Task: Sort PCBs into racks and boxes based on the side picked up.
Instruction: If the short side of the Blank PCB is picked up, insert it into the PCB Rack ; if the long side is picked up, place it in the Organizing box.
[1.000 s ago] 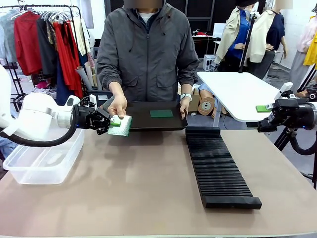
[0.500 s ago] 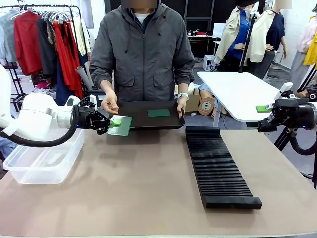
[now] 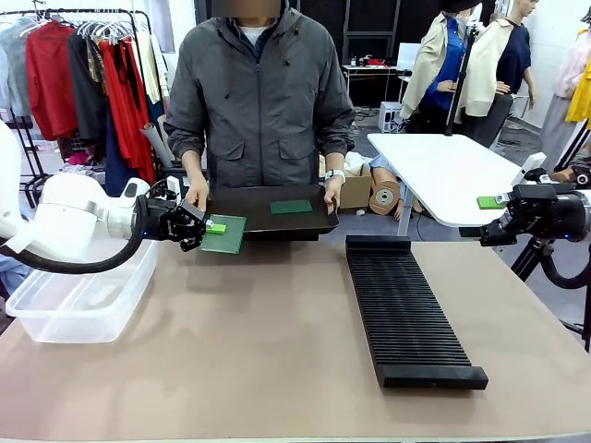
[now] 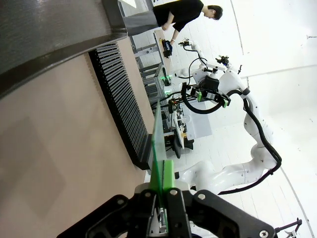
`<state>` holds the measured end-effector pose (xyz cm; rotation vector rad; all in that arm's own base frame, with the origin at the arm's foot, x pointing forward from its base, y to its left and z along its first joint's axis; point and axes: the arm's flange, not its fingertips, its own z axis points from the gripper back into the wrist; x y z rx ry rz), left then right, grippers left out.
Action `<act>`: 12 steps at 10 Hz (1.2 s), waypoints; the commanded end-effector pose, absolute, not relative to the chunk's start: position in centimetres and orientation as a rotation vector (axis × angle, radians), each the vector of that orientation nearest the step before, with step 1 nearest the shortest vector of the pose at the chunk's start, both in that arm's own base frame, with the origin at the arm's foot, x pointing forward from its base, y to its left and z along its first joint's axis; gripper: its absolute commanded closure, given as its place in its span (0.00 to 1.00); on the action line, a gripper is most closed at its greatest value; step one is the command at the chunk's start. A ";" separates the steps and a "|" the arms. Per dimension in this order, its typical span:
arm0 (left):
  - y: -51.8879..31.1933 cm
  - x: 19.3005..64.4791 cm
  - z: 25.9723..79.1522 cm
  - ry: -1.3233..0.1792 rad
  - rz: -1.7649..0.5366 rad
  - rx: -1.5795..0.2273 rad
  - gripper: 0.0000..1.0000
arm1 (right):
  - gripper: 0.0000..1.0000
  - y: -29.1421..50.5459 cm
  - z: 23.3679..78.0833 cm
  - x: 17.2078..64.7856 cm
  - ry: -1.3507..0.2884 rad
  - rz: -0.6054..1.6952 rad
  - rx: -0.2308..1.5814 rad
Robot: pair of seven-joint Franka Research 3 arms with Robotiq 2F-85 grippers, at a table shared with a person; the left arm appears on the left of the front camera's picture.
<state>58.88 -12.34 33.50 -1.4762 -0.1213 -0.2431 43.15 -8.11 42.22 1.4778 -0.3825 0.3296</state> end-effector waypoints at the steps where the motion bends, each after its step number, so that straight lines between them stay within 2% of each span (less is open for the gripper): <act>1: -12.4 58.8 33.6 -0.121 -0.241 -1.487 1.00 | 0.00 -8.2 42.4 43.3 -0.389 0.336 1.475; 8: -12.3 58.9 33.5 -0.121 -0.243 -1.476 1.00 | 0.00 -8.2 42.4 43.3 -0.389 0.336 1.475; 12: -8.2 56.4 38.2 -0.013 -0.213 -1.318 1.00 | 0.00 -8.2 42.4 43.3 -0.389 0.336 1.475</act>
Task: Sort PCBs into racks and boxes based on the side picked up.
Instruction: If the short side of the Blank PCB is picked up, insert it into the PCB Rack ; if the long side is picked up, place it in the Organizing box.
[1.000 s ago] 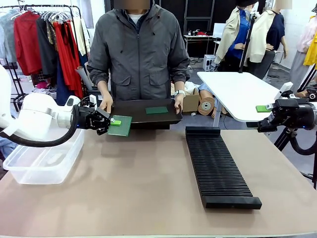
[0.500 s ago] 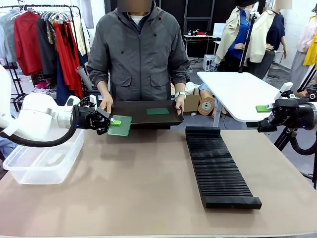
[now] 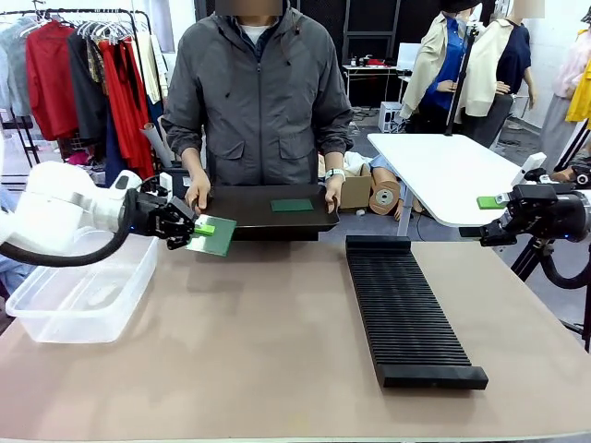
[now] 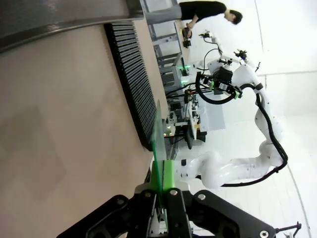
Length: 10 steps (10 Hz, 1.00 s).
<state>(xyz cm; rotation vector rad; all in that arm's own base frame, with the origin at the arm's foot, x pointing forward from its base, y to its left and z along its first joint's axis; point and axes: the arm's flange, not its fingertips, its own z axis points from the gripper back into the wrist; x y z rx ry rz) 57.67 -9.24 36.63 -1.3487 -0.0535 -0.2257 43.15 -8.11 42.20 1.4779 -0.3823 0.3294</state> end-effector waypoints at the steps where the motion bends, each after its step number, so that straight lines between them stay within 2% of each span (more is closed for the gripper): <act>1: -7.0 55.9 39.3 0.017 -0.214 -1.298 1.00 | 0.00 -8.2 42.4 43.3 -0.389 0.336 1.475; 4: -3.2 54.4 42.1 0.036 -0.184 -1.199 1.00 | 0.00 -8.2 42.4 43.3 -0.389 0.336 1.475; 10: 4.0 51.7 46.6 -0.086 -0.117 -0.885 1.00 | 0.00 -8.2 42.4 43.3 -0.389 0.336 1.475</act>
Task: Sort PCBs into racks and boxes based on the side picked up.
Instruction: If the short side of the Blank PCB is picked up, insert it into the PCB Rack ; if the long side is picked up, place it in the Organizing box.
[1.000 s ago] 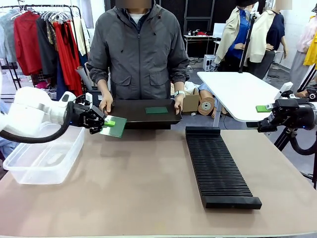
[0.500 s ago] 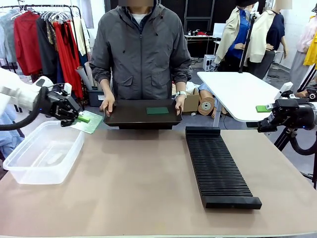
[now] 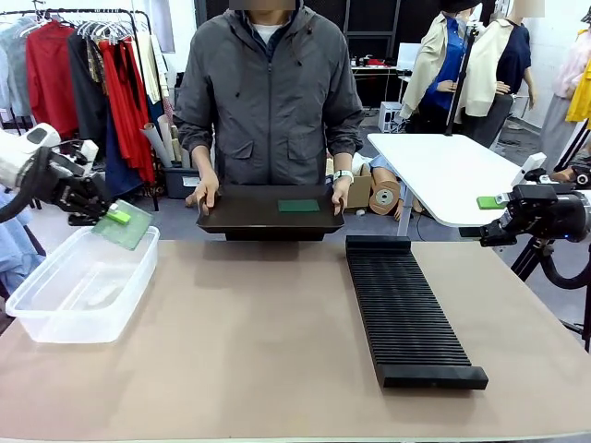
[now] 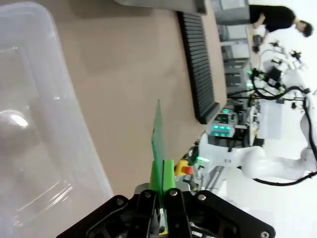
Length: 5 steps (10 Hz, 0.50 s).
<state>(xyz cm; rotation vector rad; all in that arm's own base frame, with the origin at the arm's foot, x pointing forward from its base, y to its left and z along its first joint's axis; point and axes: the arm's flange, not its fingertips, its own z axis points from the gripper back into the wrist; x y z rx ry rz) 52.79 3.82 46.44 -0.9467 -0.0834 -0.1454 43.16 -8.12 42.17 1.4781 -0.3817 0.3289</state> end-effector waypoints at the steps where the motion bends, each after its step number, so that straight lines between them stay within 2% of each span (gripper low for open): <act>1: 5.2 51.5 46.8 -0.051 -0.128 -0.782 1.00 | 0.00 -8.2 42.4 43.3 -0.389 0.336 1.475; 5: 6.7 53.8 44.7 -0.071 -0.074 -0.532 1.00 | 0.00 -8.2 42.4 43.3 -0.389 0.336 1.475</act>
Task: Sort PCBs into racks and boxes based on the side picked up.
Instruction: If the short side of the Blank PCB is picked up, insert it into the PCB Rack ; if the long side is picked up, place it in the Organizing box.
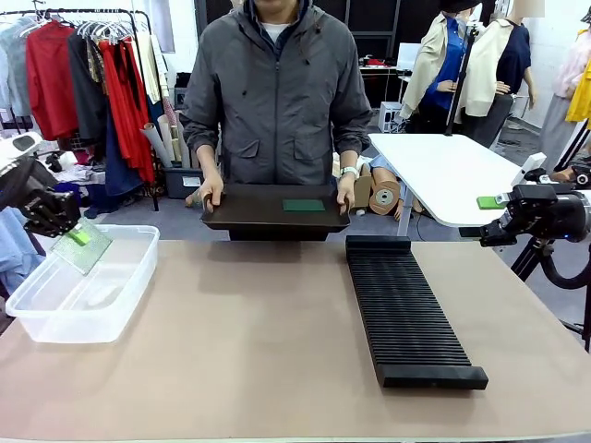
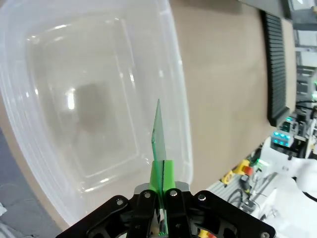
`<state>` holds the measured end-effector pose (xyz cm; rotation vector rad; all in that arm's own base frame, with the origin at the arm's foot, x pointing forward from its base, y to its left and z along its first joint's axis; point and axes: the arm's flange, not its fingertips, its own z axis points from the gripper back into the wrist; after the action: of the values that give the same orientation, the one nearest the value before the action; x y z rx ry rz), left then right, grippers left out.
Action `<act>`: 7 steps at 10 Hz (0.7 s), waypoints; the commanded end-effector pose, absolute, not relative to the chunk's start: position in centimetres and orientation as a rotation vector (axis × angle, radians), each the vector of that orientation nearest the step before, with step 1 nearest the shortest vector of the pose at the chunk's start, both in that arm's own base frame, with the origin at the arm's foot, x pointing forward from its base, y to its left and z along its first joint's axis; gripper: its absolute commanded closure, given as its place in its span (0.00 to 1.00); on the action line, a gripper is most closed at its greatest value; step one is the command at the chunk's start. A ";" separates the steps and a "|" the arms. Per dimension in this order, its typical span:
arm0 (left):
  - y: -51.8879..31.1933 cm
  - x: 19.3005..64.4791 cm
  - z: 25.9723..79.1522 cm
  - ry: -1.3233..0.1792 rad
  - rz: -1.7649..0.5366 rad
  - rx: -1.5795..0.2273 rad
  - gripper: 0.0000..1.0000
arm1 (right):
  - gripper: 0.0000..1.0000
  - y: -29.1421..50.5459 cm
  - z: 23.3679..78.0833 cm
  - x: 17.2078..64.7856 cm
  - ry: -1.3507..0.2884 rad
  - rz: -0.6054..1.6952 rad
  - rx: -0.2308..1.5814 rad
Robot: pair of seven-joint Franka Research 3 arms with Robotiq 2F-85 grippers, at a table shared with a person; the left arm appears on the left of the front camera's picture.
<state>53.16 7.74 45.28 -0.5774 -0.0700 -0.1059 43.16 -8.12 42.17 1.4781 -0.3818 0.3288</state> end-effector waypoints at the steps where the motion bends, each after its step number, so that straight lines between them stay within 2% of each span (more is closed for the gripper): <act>1: 6.4 54.5 44.1 -0.071 -0.075 -0.511 1.00 | 0.00 -8.2 42.4 43.3 -0.389 0.336 1.475; 7: 5.2 57.8 38.7 -0.031 -0.065 -0.425 1.00 | 0.00 -8.2 42.4 43.3 -0.389 0.336 1.475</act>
<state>56.93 5.29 38.56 -0.4545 -0.0482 -0.0918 43.16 -8.12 42.17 1.4781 -0.3818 0.3289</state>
